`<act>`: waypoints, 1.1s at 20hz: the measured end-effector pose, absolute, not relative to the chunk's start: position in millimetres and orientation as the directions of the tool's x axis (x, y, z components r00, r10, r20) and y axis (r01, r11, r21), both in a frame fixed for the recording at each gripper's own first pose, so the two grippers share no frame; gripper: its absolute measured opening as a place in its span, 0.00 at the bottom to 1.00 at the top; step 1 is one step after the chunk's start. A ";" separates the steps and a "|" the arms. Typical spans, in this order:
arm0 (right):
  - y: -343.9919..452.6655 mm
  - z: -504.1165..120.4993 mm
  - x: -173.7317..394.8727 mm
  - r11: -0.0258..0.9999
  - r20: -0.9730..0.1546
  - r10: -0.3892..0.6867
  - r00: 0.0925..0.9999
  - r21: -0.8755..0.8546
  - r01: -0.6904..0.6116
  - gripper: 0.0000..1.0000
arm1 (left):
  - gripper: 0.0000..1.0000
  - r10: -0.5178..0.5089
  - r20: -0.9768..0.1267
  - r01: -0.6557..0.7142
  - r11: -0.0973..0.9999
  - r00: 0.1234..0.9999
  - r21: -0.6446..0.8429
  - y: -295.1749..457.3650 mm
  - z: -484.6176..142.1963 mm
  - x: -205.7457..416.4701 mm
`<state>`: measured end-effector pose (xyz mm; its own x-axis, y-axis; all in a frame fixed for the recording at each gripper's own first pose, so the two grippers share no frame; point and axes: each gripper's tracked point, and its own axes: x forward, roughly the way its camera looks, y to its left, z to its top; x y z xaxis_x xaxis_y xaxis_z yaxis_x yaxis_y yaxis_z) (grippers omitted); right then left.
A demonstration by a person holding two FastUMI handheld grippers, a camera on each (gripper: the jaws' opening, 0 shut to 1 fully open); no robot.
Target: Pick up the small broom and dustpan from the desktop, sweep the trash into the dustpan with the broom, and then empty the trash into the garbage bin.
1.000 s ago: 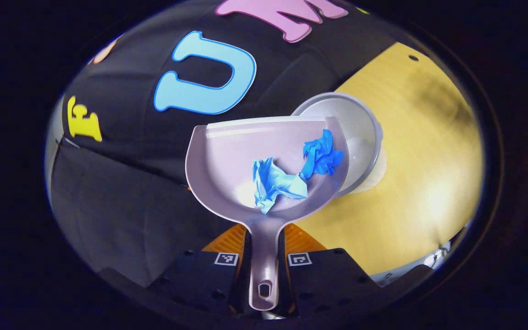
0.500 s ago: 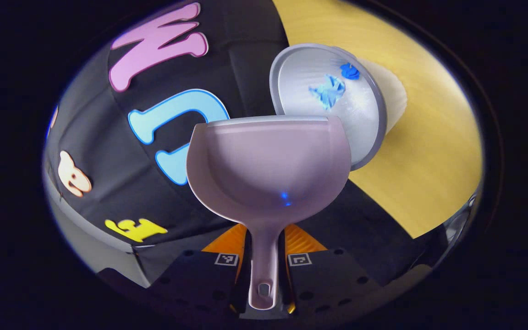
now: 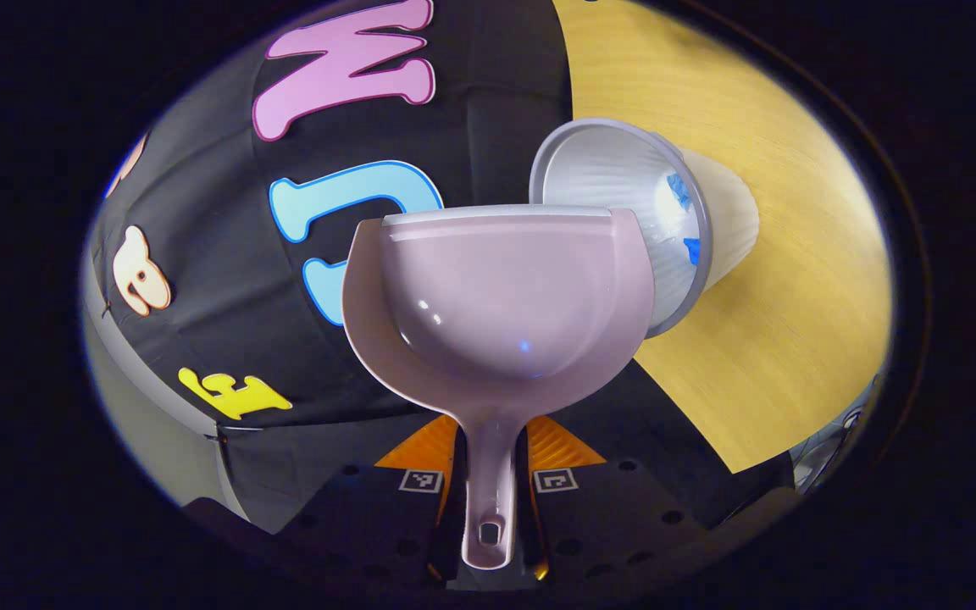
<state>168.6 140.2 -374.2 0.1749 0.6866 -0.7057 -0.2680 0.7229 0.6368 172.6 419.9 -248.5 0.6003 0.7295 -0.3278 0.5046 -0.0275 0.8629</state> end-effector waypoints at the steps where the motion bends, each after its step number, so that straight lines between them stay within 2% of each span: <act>1: 143.5 -365.3 164.5 0.717 -0.700 0.692 0.178 0.635 -0.287 0.17 | 0.23 0.723 -0.351 0.482 0.029 0.595 0.876 419.0 -250.7 172.2; 6: 157.7 -337.6 169.1 0.706 -0.677 0.706 0.208 0.649 -0.285 0.17 | 0.22 0.638 -0.534 0.327 0.422 0.555 0.845 400.3 -265.7 172.5; 10: 150.2 -322.3 176.8 0.753 -0.710 0.657 0.253 0.609 -0.249 0.17 | 0.23 0.499 -0.688 0.262 0.675 0.527 0.689 367.6 -272.2 174.2; 13: 140.5 -320.9 183.7 0.809 -0.761 0.587 0.278 0.568 -0.154 0.17 | 0.23 0.348 -0.805 0.221 0.840 0.481 0.496 328.1 -297.8 173.3; 16: 135.5 -332.2 175.8 0.853 -0.814 0.517 0.263 0.515 -0.083 0.17 | 0.23 0.235 -0.883 0.175 0.929 0.406 0.327 281.9 -351.4 148.7; 19: 139.0 -348.1 165.6 0.878 -0.850 0.471 0.234 0.478 -0.033 0.17 | 0.23 0.166 -0.936 0.149 0.964 0.309 0.220 256.5 -406.0 128.0; 21: 149.9 -363.4 150.7 0.880 -0.865 0.469 0.181 0.475 -0.012 0.17 | 0.23 0.185 -0.946 0.150 0.962 0.266 0.230 242.8 -435.9 131.4; 22: 155.1 -371.7 136.0 0.880 -0.871 0.472 0.133 0.475 -0.008 0.17 | 0.23 0.215 -0.938 0.142 0.955 0.272 0.260 234.6 -442.9 141.5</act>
